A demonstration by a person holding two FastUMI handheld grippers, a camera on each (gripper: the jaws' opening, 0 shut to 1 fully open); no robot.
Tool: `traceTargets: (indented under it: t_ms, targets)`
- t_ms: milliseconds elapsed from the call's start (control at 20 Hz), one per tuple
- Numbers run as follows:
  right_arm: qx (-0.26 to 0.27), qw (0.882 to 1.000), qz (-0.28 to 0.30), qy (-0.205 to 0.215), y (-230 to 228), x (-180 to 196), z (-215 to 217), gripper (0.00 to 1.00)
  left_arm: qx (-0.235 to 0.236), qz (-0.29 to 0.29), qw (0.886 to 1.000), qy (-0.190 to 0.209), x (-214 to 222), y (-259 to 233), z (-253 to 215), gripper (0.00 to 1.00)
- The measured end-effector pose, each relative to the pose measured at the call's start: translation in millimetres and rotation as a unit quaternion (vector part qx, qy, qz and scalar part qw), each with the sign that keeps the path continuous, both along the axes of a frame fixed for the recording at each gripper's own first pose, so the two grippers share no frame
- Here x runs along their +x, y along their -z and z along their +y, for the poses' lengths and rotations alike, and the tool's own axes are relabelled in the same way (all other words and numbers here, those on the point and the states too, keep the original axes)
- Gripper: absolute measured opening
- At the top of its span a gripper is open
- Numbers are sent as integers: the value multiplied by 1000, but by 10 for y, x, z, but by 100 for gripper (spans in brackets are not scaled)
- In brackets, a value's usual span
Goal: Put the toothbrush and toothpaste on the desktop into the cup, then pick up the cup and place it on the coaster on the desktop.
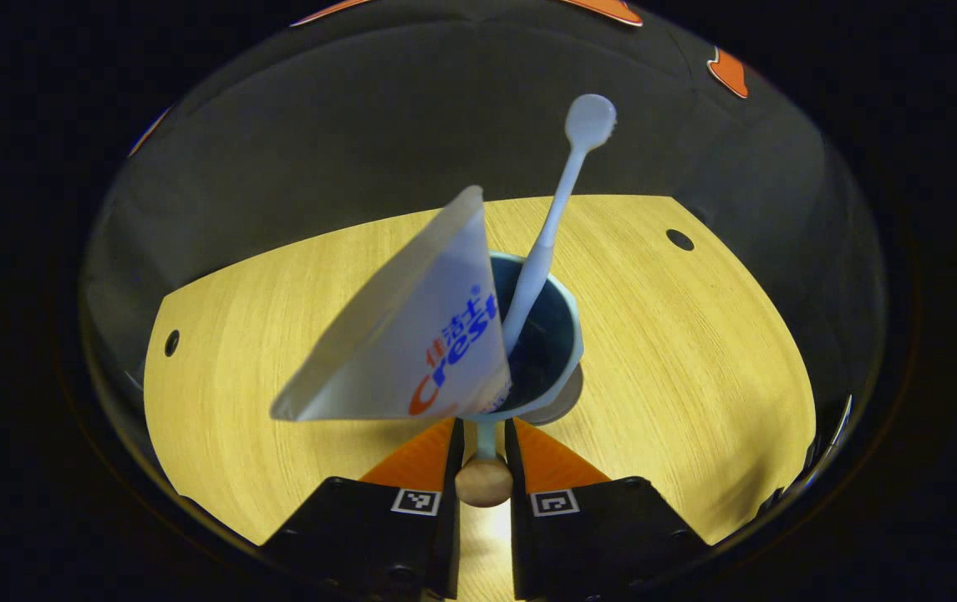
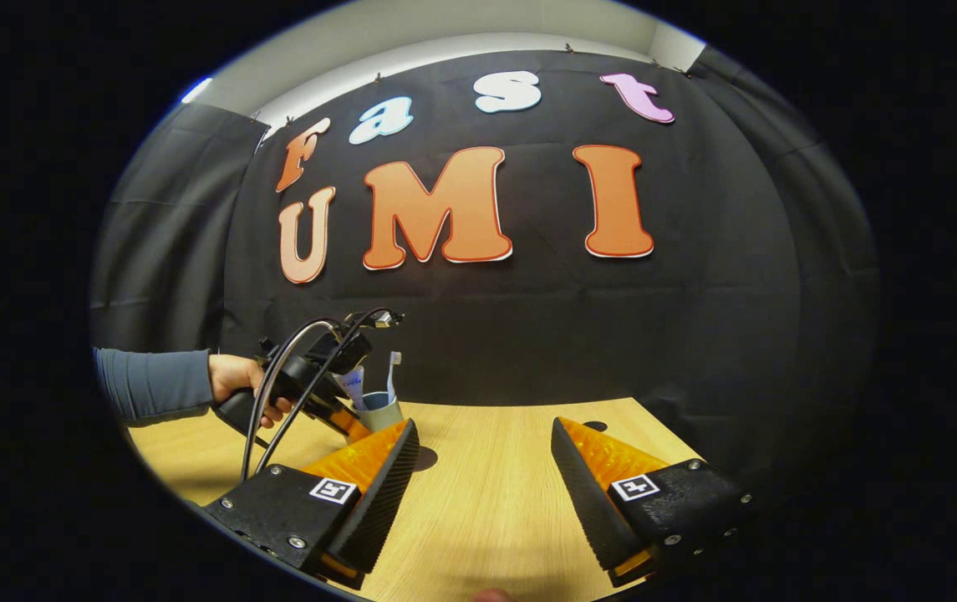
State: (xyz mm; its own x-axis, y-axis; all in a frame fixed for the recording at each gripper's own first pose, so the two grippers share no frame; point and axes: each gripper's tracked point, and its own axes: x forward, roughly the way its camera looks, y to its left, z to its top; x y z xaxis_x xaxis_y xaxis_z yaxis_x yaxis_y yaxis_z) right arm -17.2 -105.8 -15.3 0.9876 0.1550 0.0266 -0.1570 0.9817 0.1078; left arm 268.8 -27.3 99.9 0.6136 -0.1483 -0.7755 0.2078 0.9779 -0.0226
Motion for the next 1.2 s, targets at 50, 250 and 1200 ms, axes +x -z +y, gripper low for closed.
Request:
traceTargets:
  t_ms: [50,250,1200]
  targets:
    - [1,1000,1,2,20,-17,-26,95,0,1,1000,4,0,12,10,25]
    - [-10,1000,15,7,135,-50,-114,95,3,8,1000,12,-31,16,15,25]
    - [23,1000,4,-11,-16,-15,287,95,24,-93,994,58,-316,-334,234,100]
